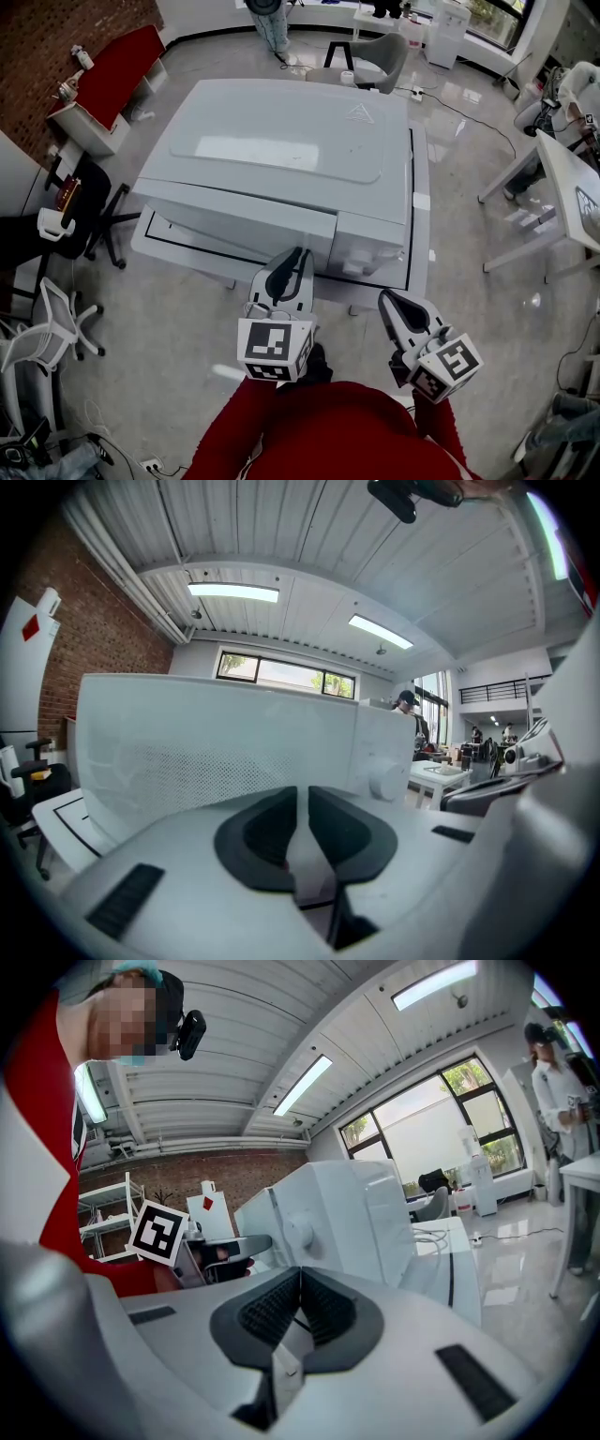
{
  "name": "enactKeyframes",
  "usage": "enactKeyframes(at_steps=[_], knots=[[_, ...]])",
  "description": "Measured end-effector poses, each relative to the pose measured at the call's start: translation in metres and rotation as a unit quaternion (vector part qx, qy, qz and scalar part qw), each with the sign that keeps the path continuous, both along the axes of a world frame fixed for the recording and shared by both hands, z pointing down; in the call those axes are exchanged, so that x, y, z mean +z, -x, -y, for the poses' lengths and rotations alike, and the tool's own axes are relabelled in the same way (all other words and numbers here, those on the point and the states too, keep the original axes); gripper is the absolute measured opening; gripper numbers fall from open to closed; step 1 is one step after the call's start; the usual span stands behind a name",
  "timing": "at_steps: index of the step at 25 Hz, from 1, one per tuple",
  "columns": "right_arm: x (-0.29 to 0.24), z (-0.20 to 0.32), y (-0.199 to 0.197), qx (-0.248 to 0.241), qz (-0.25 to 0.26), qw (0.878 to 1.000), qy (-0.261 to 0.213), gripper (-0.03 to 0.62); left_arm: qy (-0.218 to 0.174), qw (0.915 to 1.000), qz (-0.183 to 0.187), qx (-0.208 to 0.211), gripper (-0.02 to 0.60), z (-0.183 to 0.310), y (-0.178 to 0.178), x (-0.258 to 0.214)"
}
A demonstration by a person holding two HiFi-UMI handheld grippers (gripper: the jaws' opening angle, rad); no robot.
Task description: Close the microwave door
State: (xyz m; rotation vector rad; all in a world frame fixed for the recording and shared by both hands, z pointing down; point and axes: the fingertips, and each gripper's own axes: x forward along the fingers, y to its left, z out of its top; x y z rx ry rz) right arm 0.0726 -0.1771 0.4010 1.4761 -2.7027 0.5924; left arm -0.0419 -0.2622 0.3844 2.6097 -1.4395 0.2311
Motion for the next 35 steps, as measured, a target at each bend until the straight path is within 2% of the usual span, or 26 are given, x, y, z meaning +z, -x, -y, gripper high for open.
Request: enactKeyframes(at_steps=[4,12,16,21,24,26,29,33,35], knots=[[-0.009,0.001,0.002,0.003,0.027,1.0,-0.005,0.014,-0.002,1.0,0.001,-0.004,0.051,0.0,0.0,-0.001],[-0.008,-0.001,0.007,-0.002,0.022,1.0,-0.009,0.014,0.011,0.9999,-0.005,-0.008,0.043,0.01,-0.005,0.001],[0.002,-0.005,0.0,0.004,-0.005,1.0,0.002,0.014,0.007,0.9999,-0.008,-0.01,0.043,0.01,-0.004,0.001],[-0.006,-0.005,0.003,0.01,0.023,1.0,-0.005,0.014,0.002,1.0,-0.002,-0.007,0.043,0.011,-0.004,0.002],[-0.006,-0.006,0.003,0.008,0.015,1.0,-0.007,0.014,0.0,1.0,-0.004,0.001,0.043,0.011,-0.005,0.002],[-0.008,-0.008,0.006,0.004,0.011,1.0,-0.01,0.014,0.001,0.9997,-0.02,0.015,0.019,0.008,-0.002,0.001],[-0.009,-0.011,0.008,0.002,0.005,1.0,-0.015,0.014,-0.003,0.9966,-0.059,0.057,0.011,-0.008,0.001,-0.004],[-0.015,-0.017,0.007,0.001,0.005,1.0,-0.028,0.015,-0.023,0.9869,-0.082,0.137,0.011,-0.047,0.008,-0.011],[-0.018,-0.021,0.003,0.0,-0.001,0.999,-0.035,0.015,-0.022,0.9833,-0.092,0.155,0.011,-0.065,0.018,-0.014]])
